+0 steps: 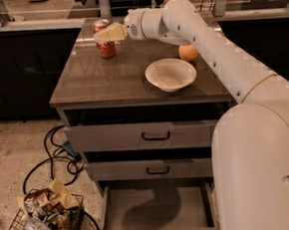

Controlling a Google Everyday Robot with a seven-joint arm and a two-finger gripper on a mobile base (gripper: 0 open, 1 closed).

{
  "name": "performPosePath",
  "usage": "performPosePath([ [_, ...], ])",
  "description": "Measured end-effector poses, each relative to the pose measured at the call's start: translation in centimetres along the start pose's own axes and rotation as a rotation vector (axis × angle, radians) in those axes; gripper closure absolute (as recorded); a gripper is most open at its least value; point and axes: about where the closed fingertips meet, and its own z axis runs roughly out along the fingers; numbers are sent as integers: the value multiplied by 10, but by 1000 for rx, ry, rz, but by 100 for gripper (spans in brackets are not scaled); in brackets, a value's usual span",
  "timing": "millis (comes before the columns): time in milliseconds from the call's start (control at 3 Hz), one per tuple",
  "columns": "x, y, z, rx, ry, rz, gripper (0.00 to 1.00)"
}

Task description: Place coke can into bottom drawer

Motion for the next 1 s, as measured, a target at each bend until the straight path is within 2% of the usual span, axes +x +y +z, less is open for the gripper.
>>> performPosePath([
  [667, 23, 13, 35, -18, -29, 37, 0],
  [1000, 31, 13, 39, 13, -53, 42, 18],
])
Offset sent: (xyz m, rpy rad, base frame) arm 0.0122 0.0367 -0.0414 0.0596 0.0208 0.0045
